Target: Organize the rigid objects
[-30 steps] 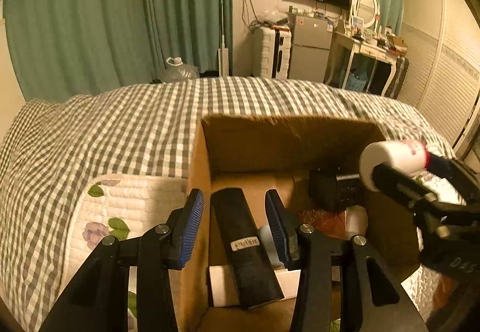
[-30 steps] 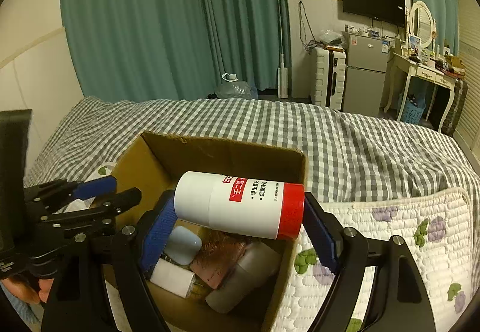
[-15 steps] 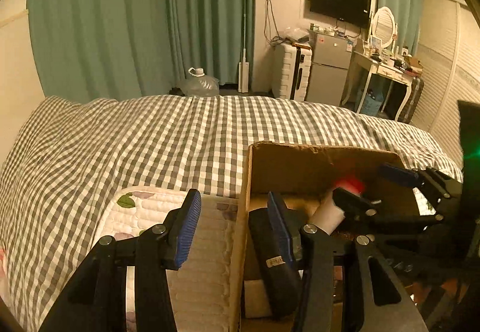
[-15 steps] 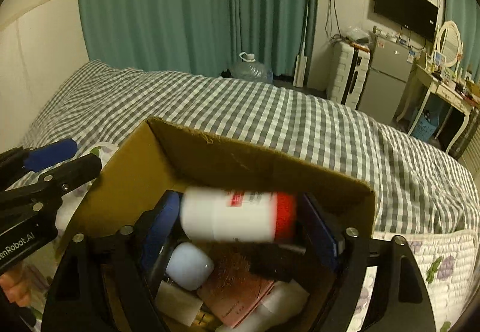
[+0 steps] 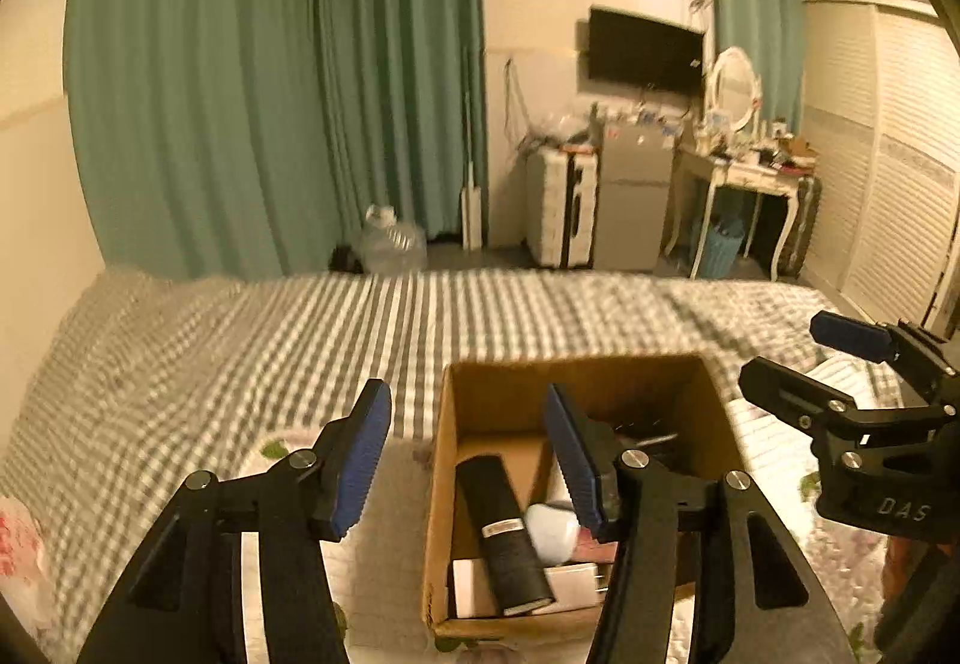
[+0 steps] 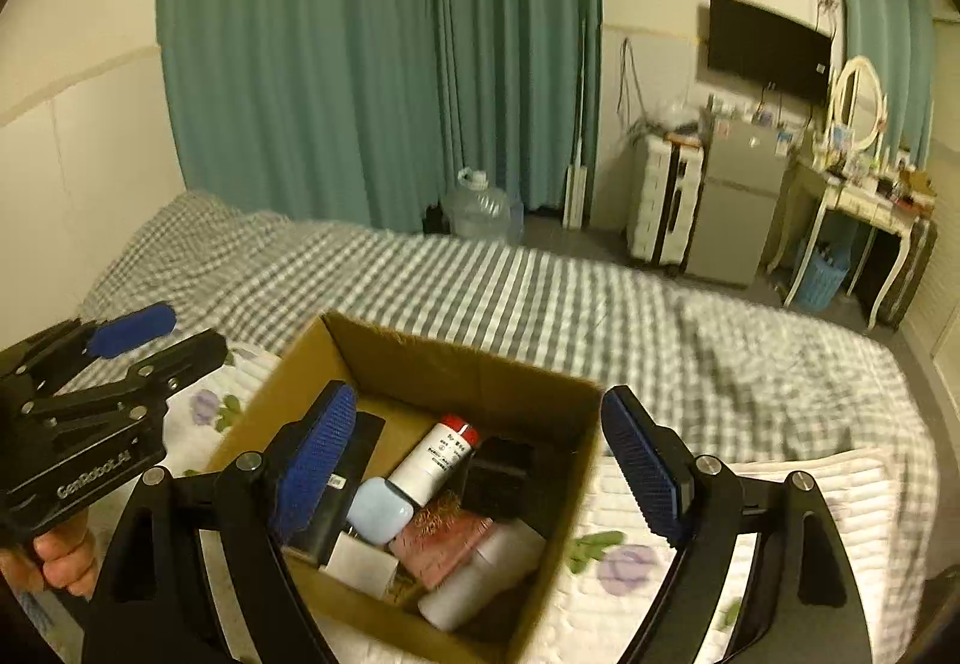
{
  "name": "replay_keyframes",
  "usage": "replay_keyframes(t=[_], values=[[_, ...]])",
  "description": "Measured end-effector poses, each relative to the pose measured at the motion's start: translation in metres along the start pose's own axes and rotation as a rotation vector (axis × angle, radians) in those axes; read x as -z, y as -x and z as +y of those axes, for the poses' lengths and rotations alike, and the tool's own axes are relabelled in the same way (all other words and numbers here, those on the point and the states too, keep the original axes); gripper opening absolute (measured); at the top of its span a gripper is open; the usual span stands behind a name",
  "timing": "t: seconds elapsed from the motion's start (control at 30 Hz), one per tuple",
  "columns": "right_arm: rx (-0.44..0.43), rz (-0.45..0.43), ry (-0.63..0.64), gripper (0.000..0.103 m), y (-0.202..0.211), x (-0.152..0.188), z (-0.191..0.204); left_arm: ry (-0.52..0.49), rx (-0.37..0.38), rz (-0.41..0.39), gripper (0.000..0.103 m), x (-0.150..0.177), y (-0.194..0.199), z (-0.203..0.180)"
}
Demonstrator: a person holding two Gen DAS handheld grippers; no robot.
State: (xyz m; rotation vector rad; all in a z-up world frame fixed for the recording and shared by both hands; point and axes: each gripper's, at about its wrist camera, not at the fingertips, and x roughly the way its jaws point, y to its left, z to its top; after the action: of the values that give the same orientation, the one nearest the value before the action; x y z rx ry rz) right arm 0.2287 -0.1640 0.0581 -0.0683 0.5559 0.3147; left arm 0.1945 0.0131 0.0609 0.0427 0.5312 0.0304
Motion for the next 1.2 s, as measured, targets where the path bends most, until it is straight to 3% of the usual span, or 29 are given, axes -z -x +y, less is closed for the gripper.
replay_keyframes(t=[0.17,0.27,0.57,0.83,0.97,1.2], values=[[0.044,-0.066,0.020,0.089,0.067,-0.012,0.004,-0.048,0.047,-0.138,0.069,-0.008,0.068,-0.014],[0.071,-0.124,0.032,0.094,0.107,-0.013,0.009,-0.070,0.032,-0.203,0.071,-0.008,0.098,-0.021],[0.124,-0.192,-0.005,0.103,0.161,0.015,0.026,-0.043,0.037,-0.267,0.074,0.012,0.141,-0.017],[0.122,-0.248,-0.072,0.103,0.153,0.055,0.030,-0.023,0.017,-0.260,0.075,0.053,0.137,-0.010],[0.148,-0.296,-0.095,0.103,0.136,0.081,0.030,-0.016,0.027,-0.207,0.075,0.076,0.118,-0.006],[0.161,-0.253,-0.119,0.103,0.103,0.107,0.027,-0.021,0.013,-0.178,0.075,0.094,0.100,0.000]])
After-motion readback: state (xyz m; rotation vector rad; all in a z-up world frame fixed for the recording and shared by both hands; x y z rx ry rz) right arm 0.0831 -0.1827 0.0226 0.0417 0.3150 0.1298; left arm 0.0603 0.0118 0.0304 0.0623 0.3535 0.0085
